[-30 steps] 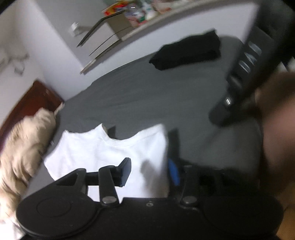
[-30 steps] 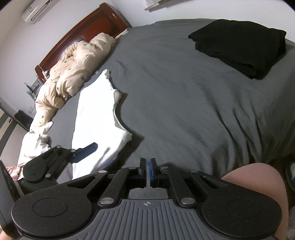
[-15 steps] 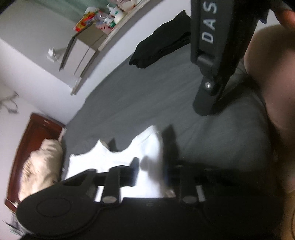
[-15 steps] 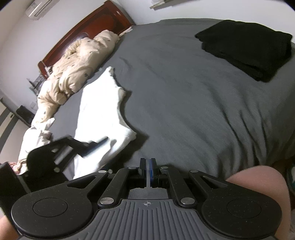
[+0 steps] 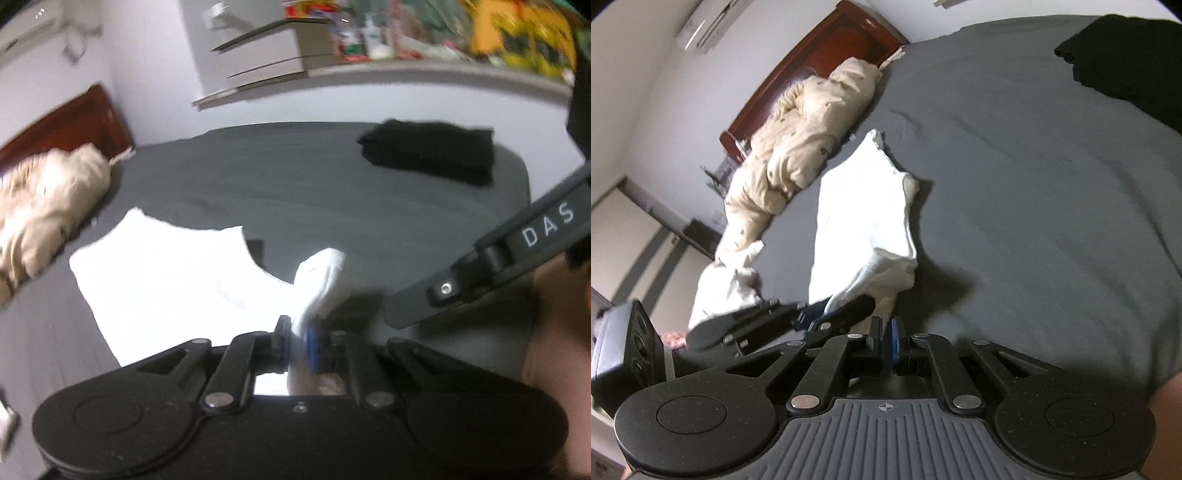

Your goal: Fold clothes

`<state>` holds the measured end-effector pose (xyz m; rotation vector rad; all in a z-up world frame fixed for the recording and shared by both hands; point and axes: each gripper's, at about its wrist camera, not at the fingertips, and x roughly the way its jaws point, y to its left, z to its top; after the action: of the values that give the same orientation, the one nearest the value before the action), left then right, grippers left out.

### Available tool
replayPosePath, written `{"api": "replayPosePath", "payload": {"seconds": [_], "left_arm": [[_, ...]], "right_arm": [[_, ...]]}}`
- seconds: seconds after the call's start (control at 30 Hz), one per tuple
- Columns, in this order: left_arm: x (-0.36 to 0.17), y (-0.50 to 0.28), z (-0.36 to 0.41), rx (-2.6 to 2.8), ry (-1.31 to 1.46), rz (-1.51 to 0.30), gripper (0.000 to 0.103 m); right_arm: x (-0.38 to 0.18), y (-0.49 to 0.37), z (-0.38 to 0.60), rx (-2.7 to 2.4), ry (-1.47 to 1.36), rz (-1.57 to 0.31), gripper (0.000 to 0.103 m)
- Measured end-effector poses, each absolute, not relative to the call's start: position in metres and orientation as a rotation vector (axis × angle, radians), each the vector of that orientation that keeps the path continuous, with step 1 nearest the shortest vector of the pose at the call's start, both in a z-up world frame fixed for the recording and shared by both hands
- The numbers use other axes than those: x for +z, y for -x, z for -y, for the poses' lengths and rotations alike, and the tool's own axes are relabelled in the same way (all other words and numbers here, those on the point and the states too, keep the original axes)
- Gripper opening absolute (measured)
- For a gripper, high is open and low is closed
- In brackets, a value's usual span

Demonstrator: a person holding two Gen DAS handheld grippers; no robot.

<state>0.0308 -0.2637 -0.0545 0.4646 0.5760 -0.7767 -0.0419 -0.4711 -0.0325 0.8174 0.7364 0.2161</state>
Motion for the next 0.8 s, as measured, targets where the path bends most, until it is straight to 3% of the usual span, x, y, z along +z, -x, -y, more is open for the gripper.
{"api": "replayPosePath", "payload": {"seconds": [0.03, 0.07, 0.1, 0.37, 0.43, 0.47, 0.5, 0.73, 0.8], "left_arm": [[-0.053, -0.034, 0.260, -0.776, -0.437, -0.590, 0.010], [-0.053, -0.037, 0.258, -0.776, -0.418, -0.600, 0.010], [-0.053, -0.039, 0.256, -0.777, -0.406, -0.606, 0.010], [-0.052, -0.048, 0.247, -0.769, -0.323, -0.635, 0.011], [-0.052, -0.051, 0.243, -0.759, -0.297, -0.644, 0.011], [-0.052, -0.052, 0.241, -0.755, -0.286, -0.648, 0.011], [-0.052, -0.054, 0.239, -0.752, -0.278, -0.652, 0.011], [-0.053, -0.058, 0.233, -0.752, -0.249, -0.664, 0.011], [-0.053, -0.058, 0.233, -0.754, -0.253, -0.662, 0.011]], "right_arm": [[-0.033, 0.040, 0.473, 0.205, -0.841, -0.732, 0.052], [-0.035, 0.038, 0.475, 0.191, -0.872, -0.724, 0.086], [-0.037, 0.037, 0.477, 0.176, -0.916, -0.712, 0.091], [-0.040, 0.017, 0.494, 0.170, -0.962, -0.637, 0.089], [-0.036, 0.008, 0.493, 0.168, -0.833, -0.667, 0.072], [-0.035, 0.004, 0.491, 0.183, -0.772, -0.679, 0.057], [-0.034, 0.000, 0.488, 0.208, -0.724, -0.697, 0.053], [-0.033, -0.021, 0.466, 0.335, -0.532, -0.701, 0.044], [-0.035, -0.029, 0.460, 0.368, -0.516, -0.697, 0.037]]}}
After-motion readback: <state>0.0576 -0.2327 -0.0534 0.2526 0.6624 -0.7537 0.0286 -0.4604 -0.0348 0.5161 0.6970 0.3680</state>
